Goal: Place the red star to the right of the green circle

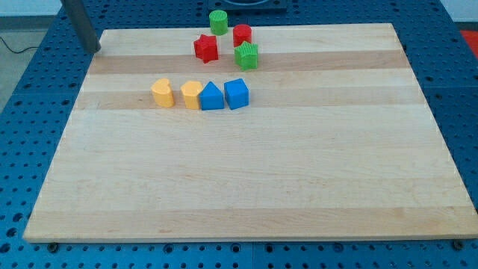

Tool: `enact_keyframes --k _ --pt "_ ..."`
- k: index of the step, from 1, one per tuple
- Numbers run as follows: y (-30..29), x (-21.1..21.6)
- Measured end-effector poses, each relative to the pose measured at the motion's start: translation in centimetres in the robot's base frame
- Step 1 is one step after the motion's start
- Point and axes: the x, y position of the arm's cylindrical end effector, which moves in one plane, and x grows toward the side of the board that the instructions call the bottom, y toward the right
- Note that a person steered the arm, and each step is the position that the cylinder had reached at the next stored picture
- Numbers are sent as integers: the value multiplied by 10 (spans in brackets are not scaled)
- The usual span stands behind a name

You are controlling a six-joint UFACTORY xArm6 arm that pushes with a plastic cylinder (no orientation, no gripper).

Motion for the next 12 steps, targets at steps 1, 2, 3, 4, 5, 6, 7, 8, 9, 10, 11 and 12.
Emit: enact_keyframes --k 1,2,3,4,5,6,7,8,9,10,11,12 --pt "2 41" --pt "32 45" --pt "76 33" --pt "115 22" --pt "159 19" --pt "208 15" --pt "258 -6" --pt "298 -25" --pt "309 -25" --pt "306 -21" --pt "276 -13" --pt "245 -10"
